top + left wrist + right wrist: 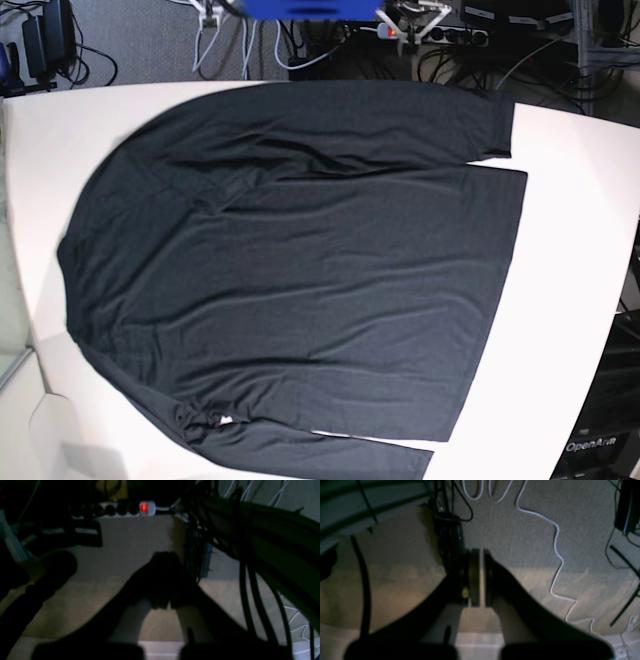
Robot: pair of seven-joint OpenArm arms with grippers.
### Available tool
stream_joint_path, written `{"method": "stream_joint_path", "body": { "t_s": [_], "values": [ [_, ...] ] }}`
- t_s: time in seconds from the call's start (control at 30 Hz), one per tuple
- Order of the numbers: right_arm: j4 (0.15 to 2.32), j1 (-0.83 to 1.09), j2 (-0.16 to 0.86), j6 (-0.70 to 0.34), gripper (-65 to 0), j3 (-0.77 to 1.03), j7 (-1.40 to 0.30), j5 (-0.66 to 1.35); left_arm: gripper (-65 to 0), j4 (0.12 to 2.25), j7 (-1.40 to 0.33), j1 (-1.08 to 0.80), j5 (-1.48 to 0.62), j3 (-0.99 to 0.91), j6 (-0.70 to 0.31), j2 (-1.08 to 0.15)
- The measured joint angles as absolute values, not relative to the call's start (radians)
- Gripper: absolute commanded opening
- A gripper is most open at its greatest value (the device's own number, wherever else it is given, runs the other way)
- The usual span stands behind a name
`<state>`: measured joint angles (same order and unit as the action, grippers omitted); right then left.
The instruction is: Fold the T-shirt properly
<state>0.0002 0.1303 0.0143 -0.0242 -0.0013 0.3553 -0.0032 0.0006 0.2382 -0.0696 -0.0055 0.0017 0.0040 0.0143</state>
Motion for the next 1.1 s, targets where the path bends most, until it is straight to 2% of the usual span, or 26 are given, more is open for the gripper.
{"method": "stream_joint_path", "body": {
  "t_s": [0.47, 0.57, 0.7, 0.87, 0.97, 1.1],
  "values": [
    [0.002, 0.216, 0.03, -0.024, -65.0, -0.007, 0.702, -0.006, -65.0, 0.001, 0.501, -0.125, -0.006, 0.002, -0.004, -0.022],
    [0.002, 0.223, 0.036, -0.024, -65.0, -0.007, 0.739, -0.004, -65.0, -0.001, 0.529, -0.14, -0.009, -0.001, -0.113, -0.039],
    [0.001, 0.229, 0.036, -0.024, -65.0, -0.007, 0.771, -0.004, -65.0, 0.0, 0.535, -0.15, -0.117, -0.018, -0.25, -0.056],
    [0.004, 0.276, 0.036, -0.024, -65.0, -0.007, 0.936, -0.004, -65.0, 0.0, 0.541, -0.162, -0.211, -0.018, -0.39, -0.1],
    [0.001, 0.307, 0.036, -0.024, -65.0, -0.007, 1.007, -0.004, -65.0, 0.004, 0.58, -0.186, -0.233, -0.018, -0.418, -0.098],
    [0.002, 0.325, 0.036, -0.024, -65.0, -0.007, 1.069, -0.004, -65.0, 0.002, 0.782, -0.24, -0.231, -0.018, -0.416, -0.088]
  ]
}}
